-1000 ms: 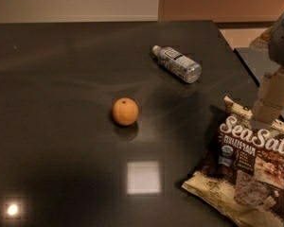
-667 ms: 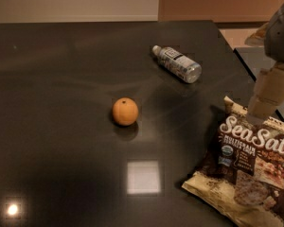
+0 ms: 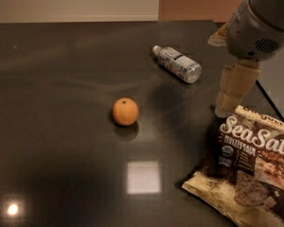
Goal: Pick orange
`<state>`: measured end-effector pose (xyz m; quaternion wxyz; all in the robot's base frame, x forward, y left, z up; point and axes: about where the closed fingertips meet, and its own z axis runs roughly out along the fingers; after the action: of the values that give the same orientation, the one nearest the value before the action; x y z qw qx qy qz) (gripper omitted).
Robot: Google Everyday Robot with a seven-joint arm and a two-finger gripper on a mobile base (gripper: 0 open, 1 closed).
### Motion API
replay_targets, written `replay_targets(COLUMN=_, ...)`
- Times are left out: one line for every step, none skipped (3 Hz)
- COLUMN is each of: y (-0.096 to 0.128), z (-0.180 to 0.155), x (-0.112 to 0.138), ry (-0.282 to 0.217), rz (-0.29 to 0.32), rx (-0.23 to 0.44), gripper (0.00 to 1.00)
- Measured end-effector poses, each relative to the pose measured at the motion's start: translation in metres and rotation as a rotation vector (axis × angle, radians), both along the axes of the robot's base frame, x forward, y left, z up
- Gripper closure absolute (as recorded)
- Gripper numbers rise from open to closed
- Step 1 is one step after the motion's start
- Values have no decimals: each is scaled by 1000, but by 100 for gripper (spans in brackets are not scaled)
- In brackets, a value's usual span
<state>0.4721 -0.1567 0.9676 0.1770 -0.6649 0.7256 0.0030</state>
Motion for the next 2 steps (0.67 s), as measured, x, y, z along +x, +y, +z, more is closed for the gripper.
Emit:
replay_targets(y=27, z=-17, x=8, ry=13, rz=69, rx=-1, gripper=0)
replay_targets(y=52, z=-39, x=16, ry=32, rz=125, rx=-7, gripper=0)
